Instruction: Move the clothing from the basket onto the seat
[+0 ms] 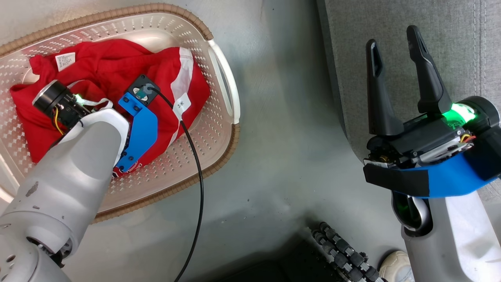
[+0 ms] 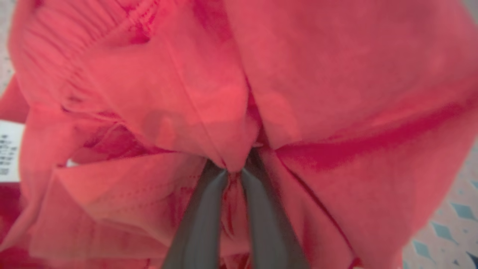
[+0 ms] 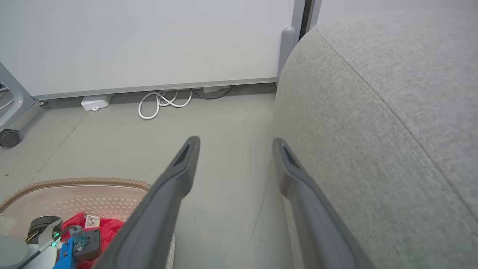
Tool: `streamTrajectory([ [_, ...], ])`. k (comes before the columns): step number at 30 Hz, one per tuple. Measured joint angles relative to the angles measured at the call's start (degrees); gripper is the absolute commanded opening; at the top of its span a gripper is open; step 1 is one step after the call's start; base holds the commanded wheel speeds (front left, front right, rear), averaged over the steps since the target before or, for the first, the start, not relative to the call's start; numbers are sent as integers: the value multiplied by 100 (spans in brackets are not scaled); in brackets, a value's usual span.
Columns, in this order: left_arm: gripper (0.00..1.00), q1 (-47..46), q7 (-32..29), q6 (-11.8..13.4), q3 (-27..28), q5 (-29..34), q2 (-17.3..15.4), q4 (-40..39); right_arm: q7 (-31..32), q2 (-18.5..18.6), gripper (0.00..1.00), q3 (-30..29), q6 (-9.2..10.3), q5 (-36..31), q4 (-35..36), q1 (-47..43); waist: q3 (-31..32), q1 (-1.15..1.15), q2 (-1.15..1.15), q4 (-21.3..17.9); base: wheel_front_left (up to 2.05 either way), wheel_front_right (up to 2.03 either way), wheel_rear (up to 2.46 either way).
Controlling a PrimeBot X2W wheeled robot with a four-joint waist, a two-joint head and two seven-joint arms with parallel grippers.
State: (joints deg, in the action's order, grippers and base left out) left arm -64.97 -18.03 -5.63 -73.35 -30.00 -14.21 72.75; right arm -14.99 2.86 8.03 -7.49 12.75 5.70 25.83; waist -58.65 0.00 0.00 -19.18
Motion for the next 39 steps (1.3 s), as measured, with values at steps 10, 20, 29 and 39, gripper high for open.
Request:
streamTrajectory([
  [10,0,34,716,-99,15,-83,336,-64,-1,0,100,-108,0,-119,-138,24,327,0,0,169,0,0,0],
  [20,0,216,1846,-158,49,-290,778,-188,-1,-2,100,-234,0,-350,-455,-22,1101,0,0,541,0,0,0],
  [29,0,684,2660,-177,118,-668,1006,-333,-1,-3,100,-370,0,-482,-808,-379,2047,0,0,845,0,0,0],
  [39,0,1095,3231,-179,166,-1088,1091,-714,-1,-3,100,-456,0,-638,-1073,-971,3231,-1,0,1165,0,0,0],
])
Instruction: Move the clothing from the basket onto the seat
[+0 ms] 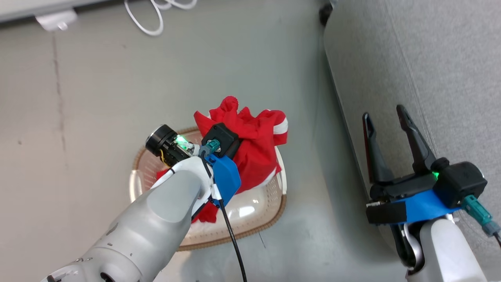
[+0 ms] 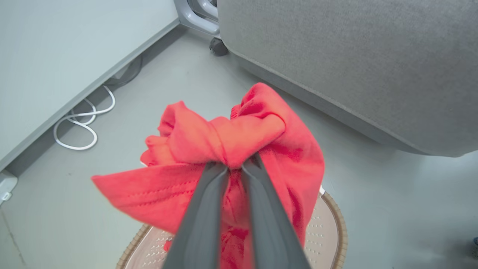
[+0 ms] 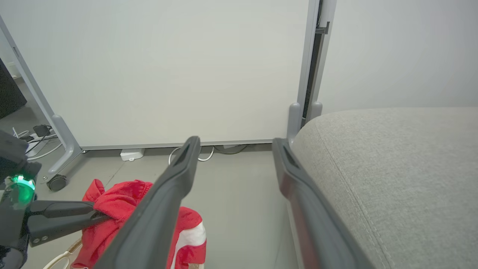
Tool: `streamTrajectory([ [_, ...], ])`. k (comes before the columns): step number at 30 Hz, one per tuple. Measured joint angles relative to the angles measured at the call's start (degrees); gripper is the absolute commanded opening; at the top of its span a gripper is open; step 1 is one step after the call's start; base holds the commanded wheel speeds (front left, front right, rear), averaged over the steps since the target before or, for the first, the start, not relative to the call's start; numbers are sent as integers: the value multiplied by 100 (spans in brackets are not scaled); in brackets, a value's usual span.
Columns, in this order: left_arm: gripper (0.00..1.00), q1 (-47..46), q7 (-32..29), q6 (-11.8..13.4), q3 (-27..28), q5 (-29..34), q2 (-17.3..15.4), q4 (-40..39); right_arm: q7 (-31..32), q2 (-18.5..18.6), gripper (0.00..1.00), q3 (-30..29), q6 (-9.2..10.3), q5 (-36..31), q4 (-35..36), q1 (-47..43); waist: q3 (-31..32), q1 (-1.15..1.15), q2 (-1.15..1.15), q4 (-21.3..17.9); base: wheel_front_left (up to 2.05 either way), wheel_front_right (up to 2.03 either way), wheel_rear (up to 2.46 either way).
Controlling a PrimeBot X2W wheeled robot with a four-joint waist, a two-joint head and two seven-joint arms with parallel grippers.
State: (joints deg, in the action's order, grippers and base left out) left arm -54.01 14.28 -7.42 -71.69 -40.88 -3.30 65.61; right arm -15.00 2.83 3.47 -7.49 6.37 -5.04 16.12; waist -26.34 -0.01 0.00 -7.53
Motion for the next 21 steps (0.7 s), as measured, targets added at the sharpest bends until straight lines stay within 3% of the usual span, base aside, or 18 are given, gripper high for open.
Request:
streamTrajectory([
  [8,0,158,71,0,454,-127,-99,-608,-1,-1,100,27,0,-36,-156,-408,896,-1,0,275,0,0,0],
  [21,0,834,73,187,1543,294,-497,-1927,-1,0,100,33,0,-19,-327,-1061,2067,-1,0,624,0,0,0],
])
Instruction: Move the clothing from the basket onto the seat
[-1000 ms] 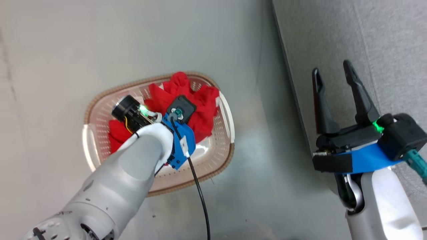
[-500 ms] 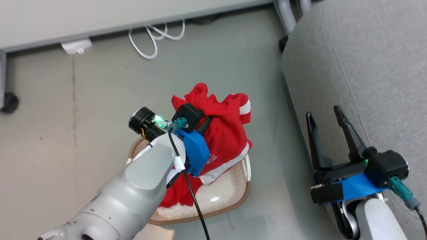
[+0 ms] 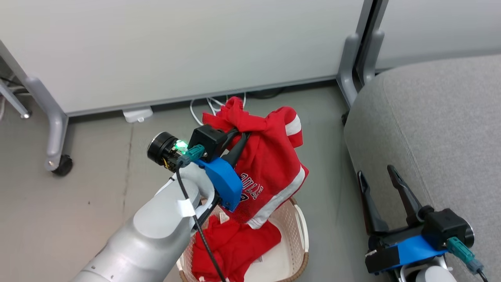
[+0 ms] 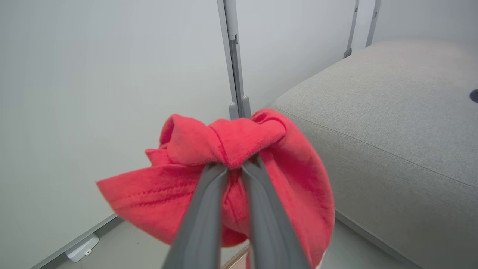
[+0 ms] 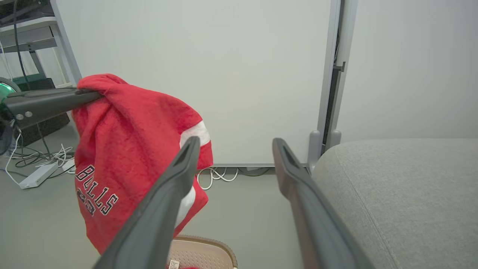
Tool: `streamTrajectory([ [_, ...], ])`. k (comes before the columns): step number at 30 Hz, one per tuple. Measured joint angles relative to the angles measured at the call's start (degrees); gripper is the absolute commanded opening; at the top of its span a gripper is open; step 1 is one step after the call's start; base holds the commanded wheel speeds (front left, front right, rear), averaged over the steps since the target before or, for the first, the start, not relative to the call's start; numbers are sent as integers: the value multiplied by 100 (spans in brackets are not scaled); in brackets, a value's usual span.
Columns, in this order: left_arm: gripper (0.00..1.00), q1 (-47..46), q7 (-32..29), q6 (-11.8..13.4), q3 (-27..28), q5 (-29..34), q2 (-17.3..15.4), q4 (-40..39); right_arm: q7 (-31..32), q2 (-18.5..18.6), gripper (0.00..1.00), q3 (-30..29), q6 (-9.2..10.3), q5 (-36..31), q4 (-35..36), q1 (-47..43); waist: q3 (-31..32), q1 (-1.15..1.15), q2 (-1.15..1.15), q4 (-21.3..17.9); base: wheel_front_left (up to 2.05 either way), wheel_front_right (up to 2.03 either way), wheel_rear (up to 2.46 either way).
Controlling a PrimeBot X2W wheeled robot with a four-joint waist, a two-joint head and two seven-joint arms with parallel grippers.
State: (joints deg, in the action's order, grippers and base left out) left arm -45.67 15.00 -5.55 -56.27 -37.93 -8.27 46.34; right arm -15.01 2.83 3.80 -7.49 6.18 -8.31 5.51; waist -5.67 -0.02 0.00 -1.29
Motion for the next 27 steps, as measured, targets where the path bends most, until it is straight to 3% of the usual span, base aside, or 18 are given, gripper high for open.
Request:
streamTrajectory([
  [10,0,448,5,157,375,271,-159,-800,0,0,100,30,0,63,-14,-333,494,0,0,154,0,0,0],
  [27,0,977,5,394,627,316,-302,-1664,0,0,100,96,0,94,0,-384,494,1,0,268,0,0,0],
])
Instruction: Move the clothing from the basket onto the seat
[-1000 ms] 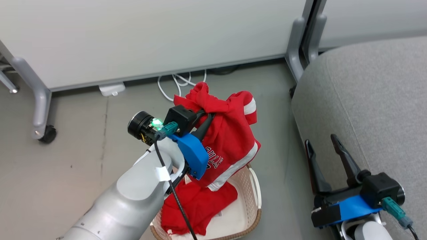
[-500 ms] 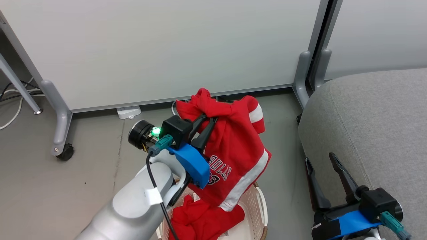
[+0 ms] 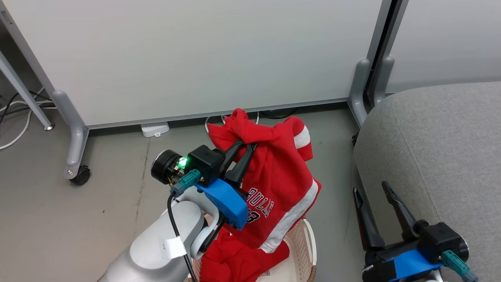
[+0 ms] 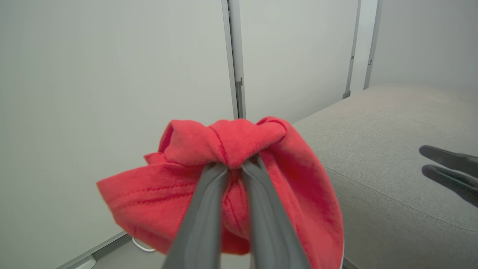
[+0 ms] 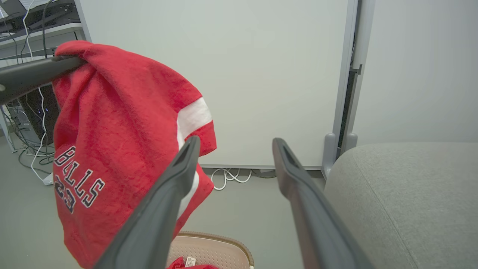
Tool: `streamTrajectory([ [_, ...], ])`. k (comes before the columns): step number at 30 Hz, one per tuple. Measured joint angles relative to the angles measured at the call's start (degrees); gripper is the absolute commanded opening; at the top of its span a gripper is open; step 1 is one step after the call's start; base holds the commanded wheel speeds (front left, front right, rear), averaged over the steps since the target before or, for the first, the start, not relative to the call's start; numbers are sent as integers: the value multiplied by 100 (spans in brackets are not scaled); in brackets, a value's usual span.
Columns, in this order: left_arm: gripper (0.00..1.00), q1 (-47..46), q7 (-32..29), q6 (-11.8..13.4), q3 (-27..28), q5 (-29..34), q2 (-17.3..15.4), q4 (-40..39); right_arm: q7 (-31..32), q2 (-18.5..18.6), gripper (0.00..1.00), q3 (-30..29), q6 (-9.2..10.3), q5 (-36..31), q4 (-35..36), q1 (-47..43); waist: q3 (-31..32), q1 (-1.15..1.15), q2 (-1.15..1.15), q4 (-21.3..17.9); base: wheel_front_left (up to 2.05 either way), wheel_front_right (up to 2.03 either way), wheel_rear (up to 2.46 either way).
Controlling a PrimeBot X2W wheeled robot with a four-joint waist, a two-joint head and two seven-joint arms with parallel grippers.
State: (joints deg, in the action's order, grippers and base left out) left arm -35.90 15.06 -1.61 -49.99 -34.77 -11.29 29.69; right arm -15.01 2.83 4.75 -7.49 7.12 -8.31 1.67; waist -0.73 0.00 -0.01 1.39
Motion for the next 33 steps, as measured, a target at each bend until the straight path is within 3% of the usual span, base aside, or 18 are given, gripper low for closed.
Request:
streamTrajectory([
  [8,0,-2,0,14,0,8,-55,-118,-1,13,100,412,0,-126,-3,333,-54,0,0,10,0,0,0],
  [14,0,-70,-10,25,-41,29,-41,-182,-1,249,100,961,0,-155,-272,950,-122,0,0,72,0,0,0],
  [26,0,-341,-15,-47,-207,160,196,-248,-1,504,100,1711,0,-178,-1505,2167,-376,2,0,403,0,0,0],
  [33,0,-463,-14,-143,-332,249,379,-249,-1,506,100,2151,0,189,-2161,2674,-499,2,0,555,0,0,0],
])
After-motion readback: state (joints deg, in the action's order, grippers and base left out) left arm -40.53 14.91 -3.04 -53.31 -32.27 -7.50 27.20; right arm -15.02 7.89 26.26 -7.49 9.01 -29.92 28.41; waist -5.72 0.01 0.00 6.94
